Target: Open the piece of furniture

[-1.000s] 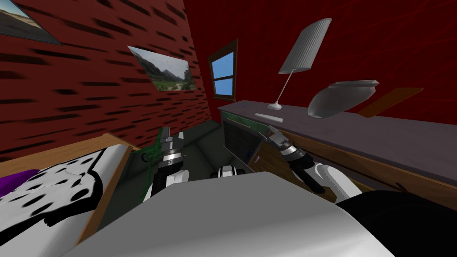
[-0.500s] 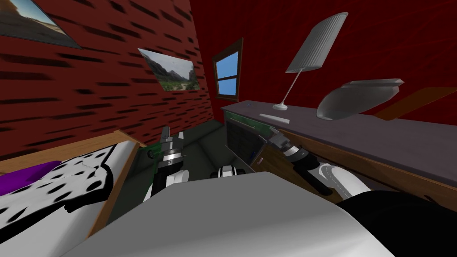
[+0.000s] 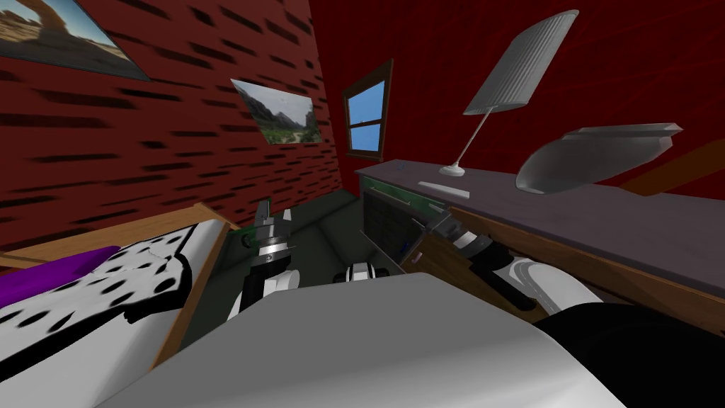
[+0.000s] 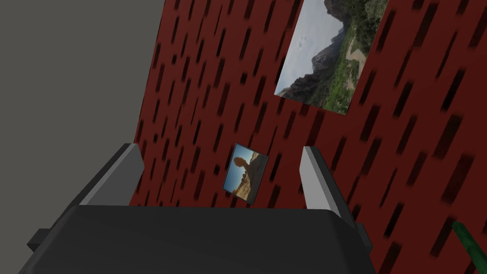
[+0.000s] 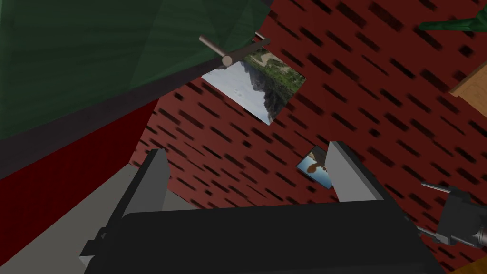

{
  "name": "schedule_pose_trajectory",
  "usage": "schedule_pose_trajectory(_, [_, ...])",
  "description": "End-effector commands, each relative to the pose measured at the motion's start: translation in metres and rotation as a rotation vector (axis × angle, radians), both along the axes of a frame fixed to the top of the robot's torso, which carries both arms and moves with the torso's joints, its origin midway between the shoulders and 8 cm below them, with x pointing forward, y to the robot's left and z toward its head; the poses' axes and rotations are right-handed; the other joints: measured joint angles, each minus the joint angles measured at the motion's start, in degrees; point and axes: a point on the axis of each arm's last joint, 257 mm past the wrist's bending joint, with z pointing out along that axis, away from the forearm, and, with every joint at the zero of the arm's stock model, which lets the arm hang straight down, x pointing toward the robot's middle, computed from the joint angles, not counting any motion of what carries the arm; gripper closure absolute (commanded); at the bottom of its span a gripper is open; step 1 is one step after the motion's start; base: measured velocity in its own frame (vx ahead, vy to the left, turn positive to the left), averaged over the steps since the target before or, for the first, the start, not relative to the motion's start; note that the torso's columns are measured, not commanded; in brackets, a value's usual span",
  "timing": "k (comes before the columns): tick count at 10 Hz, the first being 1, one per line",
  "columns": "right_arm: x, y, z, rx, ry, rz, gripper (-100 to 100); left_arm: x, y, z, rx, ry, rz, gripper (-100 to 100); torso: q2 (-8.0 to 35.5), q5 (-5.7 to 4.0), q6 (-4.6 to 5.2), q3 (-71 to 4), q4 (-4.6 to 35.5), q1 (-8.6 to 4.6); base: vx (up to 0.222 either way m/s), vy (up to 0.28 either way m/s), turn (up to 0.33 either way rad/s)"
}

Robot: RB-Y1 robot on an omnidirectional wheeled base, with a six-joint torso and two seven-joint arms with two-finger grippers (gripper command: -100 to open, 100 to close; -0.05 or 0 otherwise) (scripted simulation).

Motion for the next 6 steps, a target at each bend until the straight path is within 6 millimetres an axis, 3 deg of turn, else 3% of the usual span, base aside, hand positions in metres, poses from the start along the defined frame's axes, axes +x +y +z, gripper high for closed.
schedule_pose_trajectory(1, [-0.001,-0.012,-0.009,-0.113,0.021,-0.016,-100,0.000,0.000,0.000,0.000,0.000,0.000,0,0.0,0.00,-0.01,0.0,0.0,0.00,0.008,0.027,0.056])
schedule_pose_trajectory(6, [-0.002,-0.042,-0.025,-0.364,0.067,-0.043,-100,0.000,0.000,0.000,0.000,0.000,0.000,0,0.0,0.00,0.01,0.0,0.0,-0.02,0.009,0.033,0.076])
